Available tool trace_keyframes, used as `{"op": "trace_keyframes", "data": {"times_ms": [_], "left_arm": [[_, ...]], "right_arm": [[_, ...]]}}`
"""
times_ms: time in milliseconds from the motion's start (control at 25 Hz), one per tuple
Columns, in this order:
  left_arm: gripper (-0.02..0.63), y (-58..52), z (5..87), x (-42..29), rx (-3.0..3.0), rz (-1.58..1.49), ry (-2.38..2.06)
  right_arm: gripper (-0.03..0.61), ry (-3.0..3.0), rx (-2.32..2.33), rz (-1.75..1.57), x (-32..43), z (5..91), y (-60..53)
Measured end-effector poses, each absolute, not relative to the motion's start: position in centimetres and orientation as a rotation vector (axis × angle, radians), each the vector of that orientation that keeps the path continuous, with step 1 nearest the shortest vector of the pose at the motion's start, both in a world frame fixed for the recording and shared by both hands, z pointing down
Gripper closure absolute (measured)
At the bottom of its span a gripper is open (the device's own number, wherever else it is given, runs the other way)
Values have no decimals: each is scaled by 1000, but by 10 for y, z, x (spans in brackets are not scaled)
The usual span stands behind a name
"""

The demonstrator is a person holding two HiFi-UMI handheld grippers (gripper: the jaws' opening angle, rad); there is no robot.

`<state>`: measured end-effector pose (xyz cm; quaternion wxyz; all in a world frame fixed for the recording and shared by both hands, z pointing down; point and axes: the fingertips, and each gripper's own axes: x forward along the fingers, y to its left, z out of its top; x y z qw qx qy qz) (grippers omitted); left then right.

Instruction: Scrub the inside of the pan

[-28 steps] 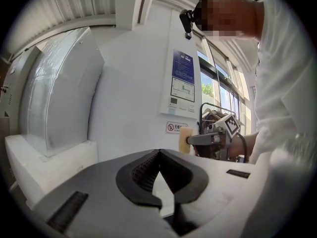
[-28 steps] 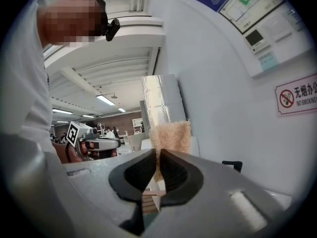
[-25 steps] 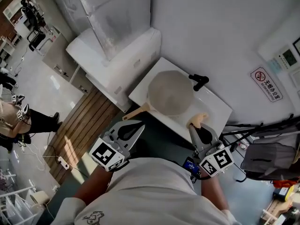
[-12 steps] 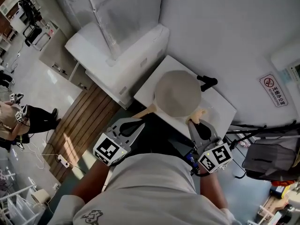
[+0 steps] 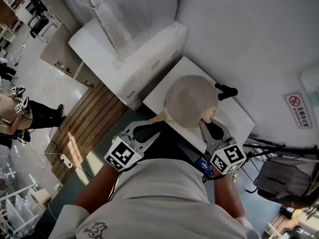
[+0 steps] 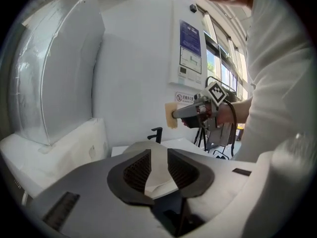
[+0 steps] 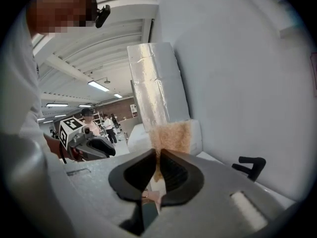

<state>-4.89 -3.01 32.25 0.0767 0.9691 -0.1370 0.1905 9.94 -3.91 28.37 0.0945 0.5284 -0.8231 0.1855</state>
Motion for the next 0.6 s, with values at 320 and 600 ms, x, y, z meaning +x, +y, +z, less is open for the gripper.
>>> {"op": "trace_keyframes", "data": {"times_ms": [320, 600], "left_arm": [[434, -47, 374, -28, 2781, 741, -393], [399, -55, 442, -26, 2687, 990, -371]], "right_arm": [[549, -2367, 1495, 640, 134, 329, -85], [549, -2312, 1471, 750, 159, 378, -108]]}}
